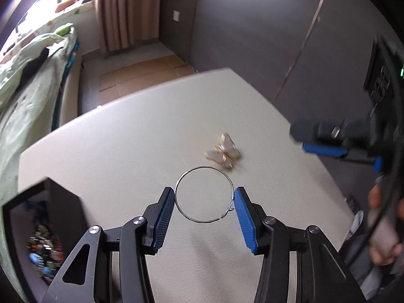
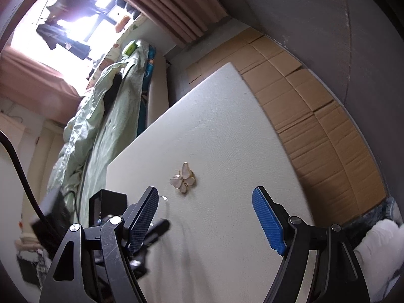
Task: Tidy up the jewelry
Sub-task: 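Carry bangle into box with left tool while right grasps the gold butterfly brooch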
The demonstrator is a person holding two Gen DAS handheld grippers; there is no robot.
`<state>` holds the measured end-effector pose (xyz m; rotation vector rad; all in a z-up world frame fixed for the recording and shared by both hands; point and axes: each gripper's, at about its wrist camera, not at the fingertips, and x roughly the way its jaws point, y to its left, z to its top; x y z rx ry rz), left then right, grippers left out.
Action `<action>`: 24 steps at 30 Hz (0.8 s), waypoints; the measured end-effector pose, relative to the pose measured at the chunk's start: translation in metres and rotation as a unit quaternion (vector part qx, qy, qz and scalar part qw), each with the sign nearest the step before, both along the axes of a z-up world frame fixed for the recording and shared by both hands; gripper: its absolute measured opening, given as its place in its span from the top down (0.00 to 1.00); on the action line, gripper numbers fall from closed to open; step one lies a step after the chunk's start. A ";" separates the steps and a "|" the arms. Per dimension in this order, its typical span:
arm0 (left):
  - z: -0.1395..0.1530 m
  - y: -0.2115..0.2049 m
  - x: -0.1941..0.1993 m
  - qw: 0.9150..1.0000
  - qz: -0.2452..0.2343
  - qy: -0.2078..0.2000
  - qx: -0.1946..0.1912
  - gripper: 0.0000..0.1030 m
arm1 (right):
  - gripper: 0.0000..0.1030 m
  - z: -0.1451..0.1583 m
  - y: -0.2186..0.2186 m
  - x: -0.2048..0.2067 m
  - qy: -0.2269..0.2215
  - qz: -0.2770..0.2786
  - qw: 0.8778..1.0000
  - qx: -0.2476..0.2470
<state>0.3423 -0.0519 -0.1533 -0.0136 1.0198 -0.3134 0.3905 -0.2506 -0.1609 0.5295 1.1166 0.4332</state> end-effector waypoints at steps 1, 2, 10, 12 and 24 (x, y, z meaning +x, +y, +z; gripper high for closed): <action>0.005 0.005 0.001 1.000 0.006 -0.004 -0.005 0.51 | 0.25 0.001 0.003 0.000 -0.005 0.005 1.000 -0.002; 0.011 0.011 0.001 1.000 0.012 -0.008 -0.011 0.51 | 0.25 0.002 0.008 0.001 -0.012 0.011 1.000 -0.007; 0.046 0.058 -0.004 0.997 0.059 -0.039 -0.025 0.51 | 0.25 0.005 0.045 0.003 -0.070 0.070 0.991 -0.085; 0.052 0.070 -0.010 0.996 0.070 -0.045 -0.029 0.51 | 0.25 0.003 0.055 0.004 -0.086 0.089 0.986 -0.114; 0.057 0.145 -0.037 0.987 0.144 -0.043 -0.055 0.51 | 0.26 -0.010 0.101 0.011 -0.120 0.174 0.951 -0.226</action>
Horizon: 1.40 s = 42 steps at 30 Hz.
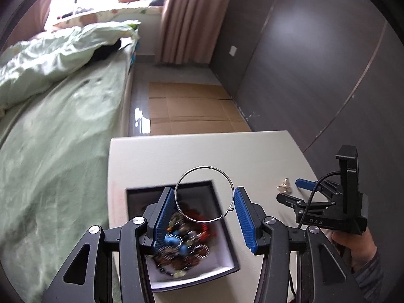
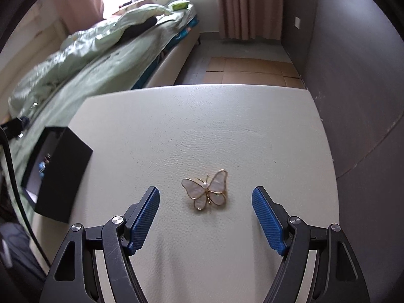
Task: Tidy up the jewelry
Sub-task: 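Carry bangle into box with left tool while right grasps the gold butterfly brooch, then lower the butterfly brooch into the black box and open the right tool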
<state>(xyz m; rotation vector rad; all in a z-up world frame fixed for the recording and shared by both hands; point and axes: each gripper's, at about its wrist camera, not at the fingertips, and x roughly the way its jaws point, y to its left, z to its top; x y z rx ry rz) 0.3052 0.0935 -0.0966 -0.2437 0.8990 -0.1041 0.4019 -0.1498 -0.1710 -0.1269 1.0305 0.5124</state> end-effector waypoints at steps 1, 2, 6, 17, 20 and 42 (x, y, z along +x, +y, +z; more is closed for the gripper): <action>-0.002 0.004 -0.001 1.000 0.005 0.003 0.000 0.51 | 0.27 -0.002 0.002 0.000 -0.001 0.003 1.000 -0.007; -0.003 0.008 -0.003 1.000 0.008 0.006 0.000 0.51 | 0.27 -0.005 0.004 0.000 0.000 0.006 1.000 -0.018; -0.011 0.018 -0.007 1.000 0.012 0.021 -0.007 0.51 | 0.30 -0.006 0.013 0.002 -0.019 0.009 0.999 -0.048; -0.025 0.033 -0.002 0.995 0.011 0.056 -0.083 0.49 | 0.61 0.003 0.026 -0.002 -0.009 -0.012 0.999 -0.037; -0.020 0.045 -0.006 0.992 0.022 0.042 -0.116 0.39 | 0.61 0.019 0.029 -0.010 -0.017 -0.013 1.000 -0.019; -0.008 0.107 -0.080 0.979 0.154 -0.051 -0.124 0.35 | 0.60 0.069 0.155 -0.064 0.048 0.106 0.989 0.090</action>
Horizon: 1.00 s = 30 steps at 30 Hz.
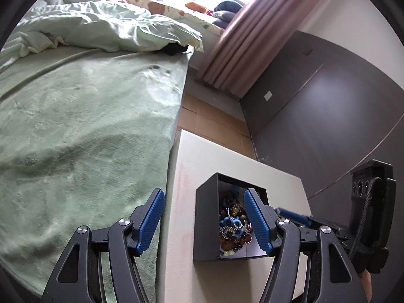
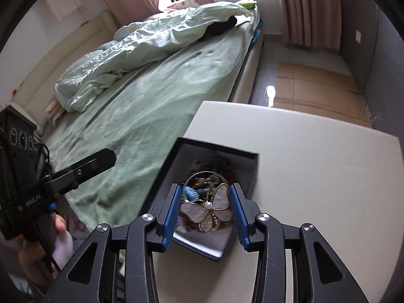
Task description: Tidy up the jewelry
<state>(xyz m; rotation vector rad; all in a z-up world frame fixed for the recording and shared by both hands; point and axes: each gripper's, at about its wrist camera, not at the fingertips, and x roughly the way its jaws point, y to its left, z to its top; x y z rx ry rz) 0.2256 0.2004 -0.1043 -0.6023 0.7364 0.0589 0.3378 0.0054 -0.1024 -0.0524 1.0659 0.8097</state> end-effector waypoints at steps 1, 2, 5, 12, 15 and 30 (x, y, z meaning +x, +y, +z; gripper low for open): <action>0.000 0.001 -0.001 1.000 0.001 -0.002 -0.002 0.33 | 0.57 -0.001 0.001 0.001 0.014 -0.007 1.000 -0.002; 0.000 0.001 -0.002 1.000 0.001 -0.003 -0.003 0.25 | 0.53 -0.002 0.000 0.002 0.025 -0.012 1.000 -0.002; 0.006 -0.003 -0.005 1.000 0.002 -0.014 0.016 0.16 | 0.42 0.000 -0.011 0.004 0.044 -0.038 0.998 0.004; 0.020 -0.020 -0.010 0.998 -0.017 -0.027 0.053 0.12 | 0.34 0.026 -0.046 -0.002 0.046 -0.063 0.997 0.018; 0.028 -0.025 -0.019 0.997 -0.021 -0.029 0.061 0.10 | 0.29 0.040 -0.063 -0.008 0.038 -0.076 0.996 0.026; 0.095 -0.083 -0.087 0.985 -0.047 -0.060 0.156 0.00 | 0.00 0.082 -0.125 -0.051 0.014 -0.124 0.991 0.046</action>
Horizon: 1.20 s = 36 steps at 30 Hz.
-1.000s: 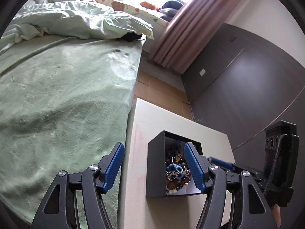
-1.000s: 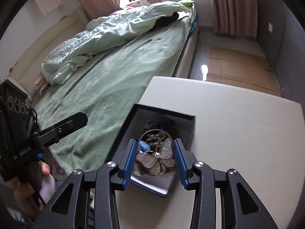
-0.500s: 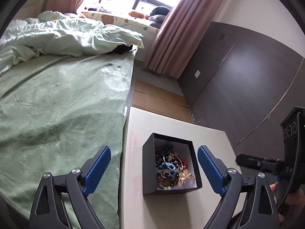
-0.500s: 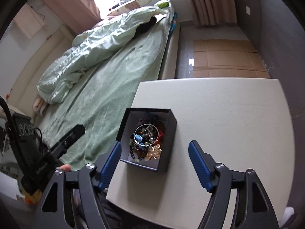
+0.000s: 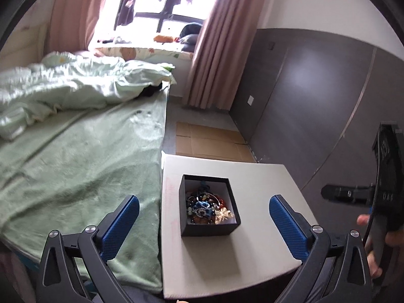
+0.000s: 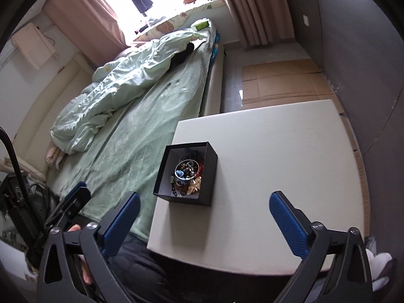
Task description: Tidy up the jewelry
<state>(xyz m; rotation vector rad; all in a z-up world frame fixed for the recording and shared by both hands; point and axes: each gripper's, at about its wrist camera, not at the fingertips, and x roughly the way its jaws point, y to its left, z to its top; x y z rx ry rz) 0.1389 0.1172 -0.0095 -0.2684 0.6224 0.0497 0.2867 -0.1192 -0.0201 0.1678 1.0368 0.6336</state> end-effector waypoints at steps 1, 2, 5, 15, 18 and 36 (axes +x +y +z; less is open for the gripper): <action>0.005 -0.005 -0.006 1.000 -0.002 -0.004 0.007 0.00 | 0.00 0.003 -0.004 -0.004 -0.004 -0.002 1.000 0.001; 0.010 -0.010 -0.013 1.000 -0.004 -0.009 0.012 0.00 | 0.00 0.008 -0.008 -0.009 -0.011 -0.005 1.000 0.002; 0.023 -0.023 -0.030 1.000 -0.012 -0.019 0.022 0.00 | 0.00 0.019 -0.021 -0.022 -0.024 -0.012 1.000 0.012; 0.053 -0.058 -0.087 0.997 -0.022 -0.045 0.059 0.00 | 0.00 0.040 -0.055 -0.072 -0.055 -0.030 0.998 0.005; 0.062 -0.065 -0.106 0.996 -0.026 -0.055 0.064 0.00 | 0.00 0.048 -0.063 -0.089 -0.067 -0.034 0.997 0.001; 0.099 -0.070 -0.198 0.989 -0.025 -0.105 0.100 0.00 | 0.00 0.111 -0.083 -0.186 -0.156 -0.040 0.987 0.000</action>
